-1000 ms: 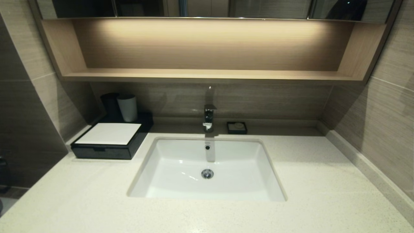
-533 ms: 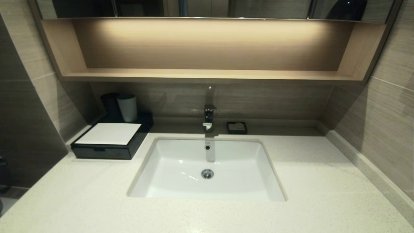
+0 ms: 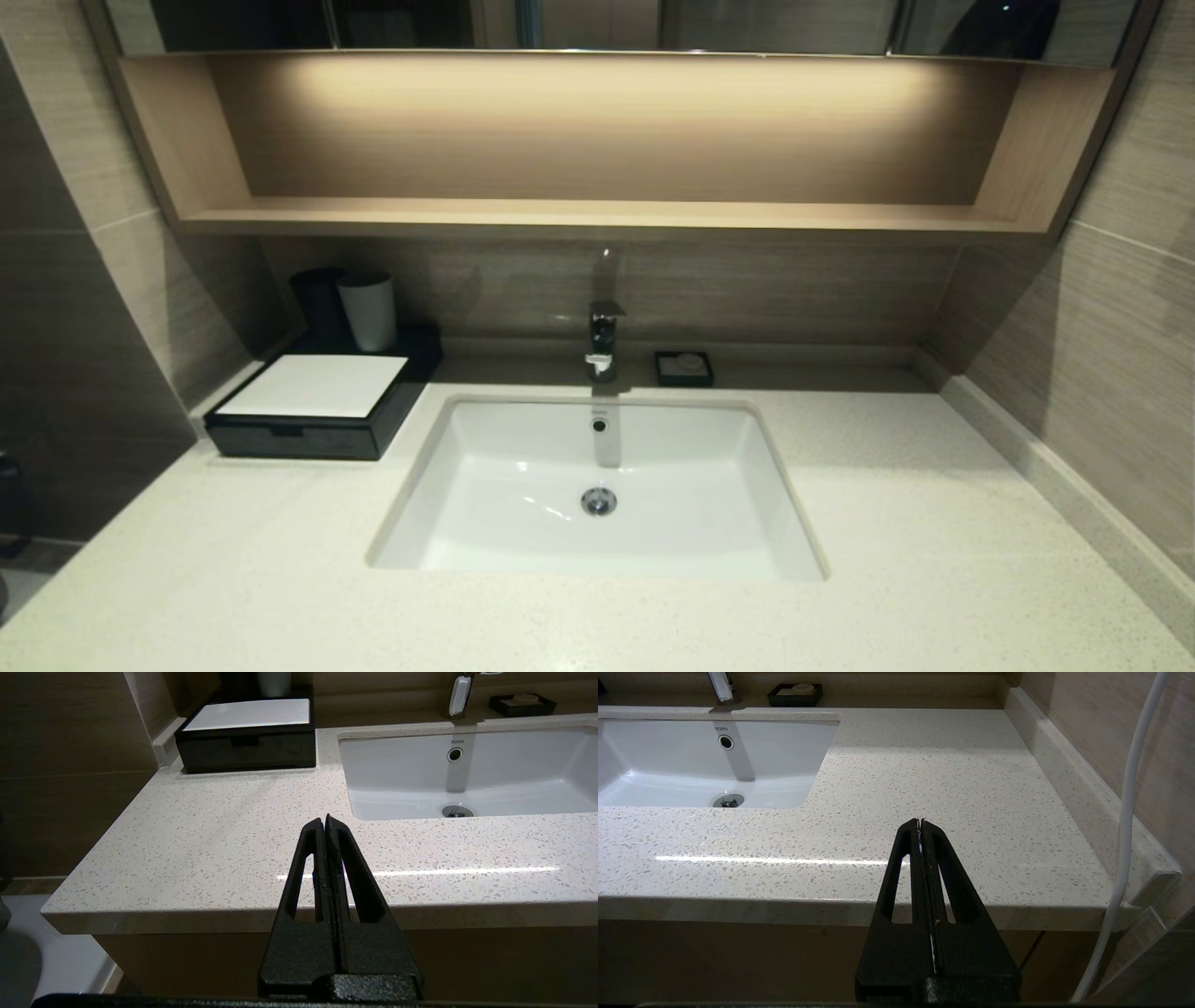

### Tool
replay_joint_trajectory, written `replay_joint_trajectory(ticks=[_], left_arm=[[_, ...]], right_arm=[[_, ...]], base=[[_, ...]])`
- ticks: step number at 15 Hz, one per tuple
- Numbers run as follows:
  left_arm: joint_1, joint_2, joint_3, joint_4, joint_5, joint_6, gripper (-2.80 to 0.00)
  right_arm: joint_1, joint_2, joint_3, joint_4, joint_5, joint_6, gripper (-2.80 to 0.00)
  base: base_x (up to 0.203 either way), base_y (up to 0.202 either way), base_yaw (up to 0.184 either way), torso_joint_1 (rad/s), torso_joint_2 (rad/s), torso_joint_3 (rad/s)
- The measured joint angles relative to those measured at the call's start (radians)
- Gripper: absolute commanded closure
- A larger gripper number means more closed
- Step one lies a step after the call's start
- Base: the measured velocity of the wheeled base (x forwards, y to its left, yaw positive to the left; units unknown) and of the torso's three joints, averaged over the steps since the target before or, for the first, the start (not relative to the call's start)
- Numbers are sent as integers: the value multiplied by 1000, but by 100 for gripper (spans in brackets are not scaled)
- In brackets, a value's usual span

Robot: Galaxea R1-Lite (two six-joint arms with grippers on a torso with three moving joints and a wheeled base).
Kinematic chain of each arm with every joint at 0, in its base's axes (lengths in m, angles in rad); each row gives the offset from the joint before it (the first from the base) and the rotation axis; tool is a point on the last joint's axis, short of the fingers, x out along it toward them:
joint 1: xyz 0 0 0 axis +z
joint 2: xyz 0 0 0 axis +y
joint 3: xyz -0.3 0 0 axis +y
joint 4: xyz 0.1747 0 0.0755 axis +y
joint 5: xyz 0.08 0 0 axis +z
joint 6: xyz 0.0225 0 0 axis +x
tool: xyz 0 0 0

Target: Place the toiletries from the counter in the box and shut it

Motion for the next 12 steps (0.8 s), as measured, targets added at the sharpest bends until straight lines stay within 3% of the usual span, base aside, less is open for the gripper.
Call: replay_joint_trajectory(ticks=[12], left_arm=[[0,0,0,0,0,0,0]], right_arm=[[0,0,0,0,0,0,0]], base=[[0,0,0,0,0,0]])
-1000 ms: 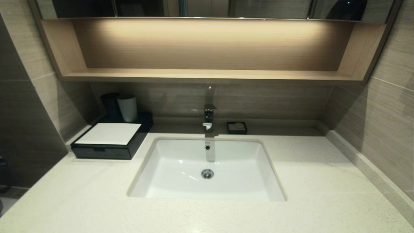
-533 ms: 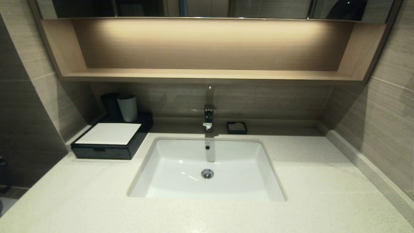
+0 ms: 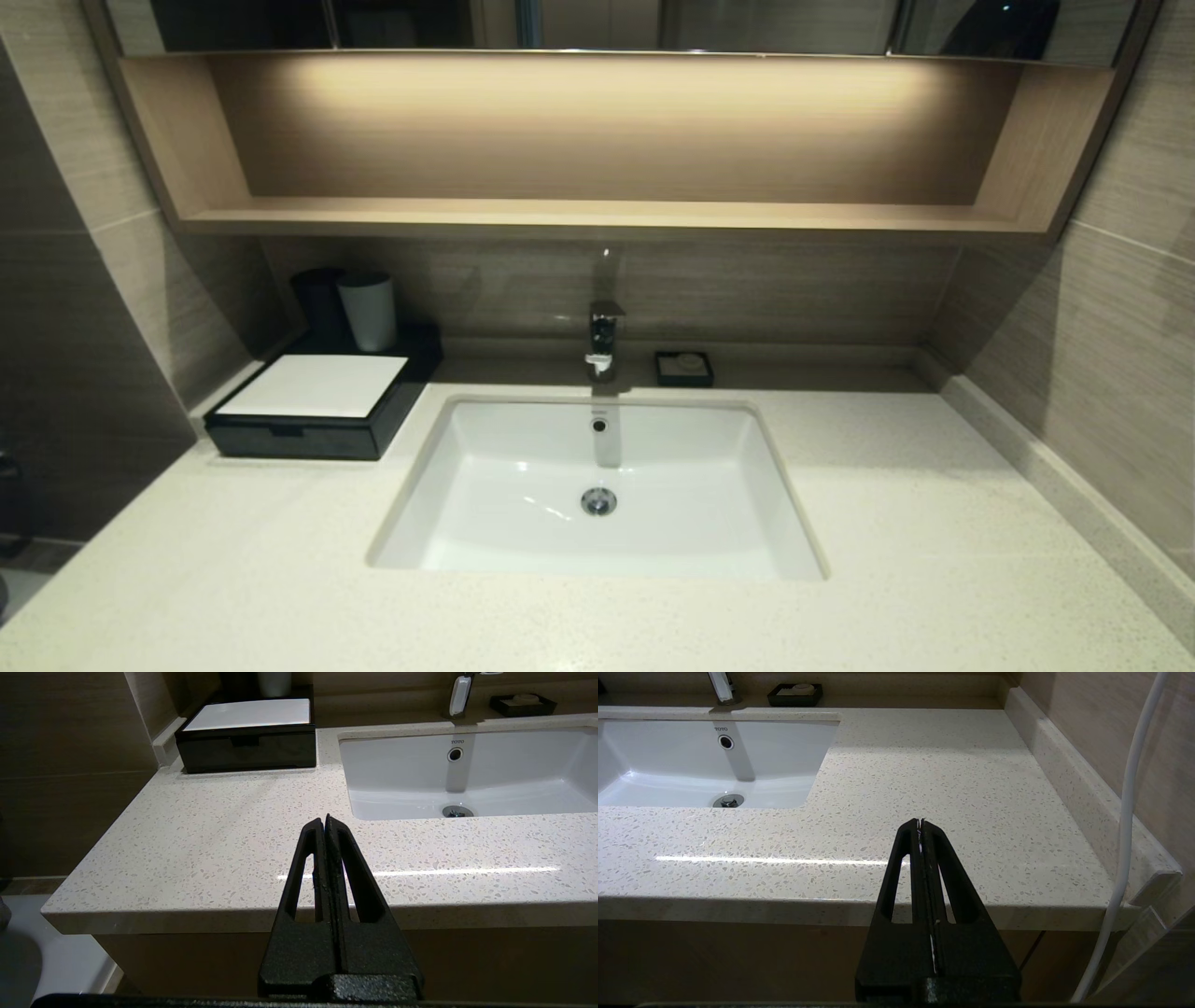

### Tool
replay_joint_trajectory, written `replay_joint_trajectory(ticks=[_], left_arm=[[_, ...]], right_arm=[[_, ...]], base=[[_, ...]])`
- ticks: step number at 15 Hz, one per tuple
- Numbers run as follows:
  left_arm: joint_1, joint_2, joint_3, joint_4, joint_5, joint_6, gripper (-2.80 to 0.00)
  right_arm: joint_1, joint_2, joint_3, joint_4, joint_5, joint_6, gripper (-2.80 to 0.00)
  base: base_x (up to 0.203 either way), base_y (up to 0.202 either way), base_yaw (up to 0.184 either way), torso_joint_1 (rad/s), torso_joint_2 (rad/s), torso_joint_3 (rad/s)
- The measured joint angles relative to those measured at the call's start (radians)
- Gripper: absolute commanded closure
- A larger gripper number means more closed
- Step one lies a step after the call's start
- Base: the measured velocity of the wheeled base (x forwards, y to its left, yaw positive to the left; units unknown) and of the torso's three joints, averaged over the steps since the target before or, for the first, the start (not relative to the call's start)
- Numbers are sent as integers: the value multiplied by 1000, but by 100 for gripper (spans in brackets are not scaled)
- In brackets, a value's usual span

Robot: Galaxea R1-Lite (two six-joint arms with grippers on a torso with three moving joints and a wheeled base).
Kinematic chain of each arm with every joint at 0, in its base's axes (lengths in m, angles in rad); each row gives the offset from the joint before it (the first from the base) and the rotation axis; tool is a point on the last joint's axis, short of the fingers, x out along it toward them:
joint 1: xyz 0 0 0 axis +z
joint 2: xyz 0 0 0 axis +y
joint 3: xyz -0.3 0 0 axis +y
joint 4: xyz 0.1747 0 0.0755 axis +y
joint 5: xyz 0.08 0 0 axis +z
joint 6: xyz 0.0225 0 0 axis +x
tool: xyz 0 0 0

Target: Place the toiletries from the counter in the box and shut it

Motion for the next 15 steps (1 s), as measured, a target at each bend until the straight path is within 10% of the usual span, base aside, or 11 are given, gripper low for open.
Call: replay_joint_trajectory(ticks=[15], left_arm=[[0,0,0,0,0,-1,0]], right_arm=[[0,0,0,0,0,0,0]], base=[[0,0,0,0,0,0]])
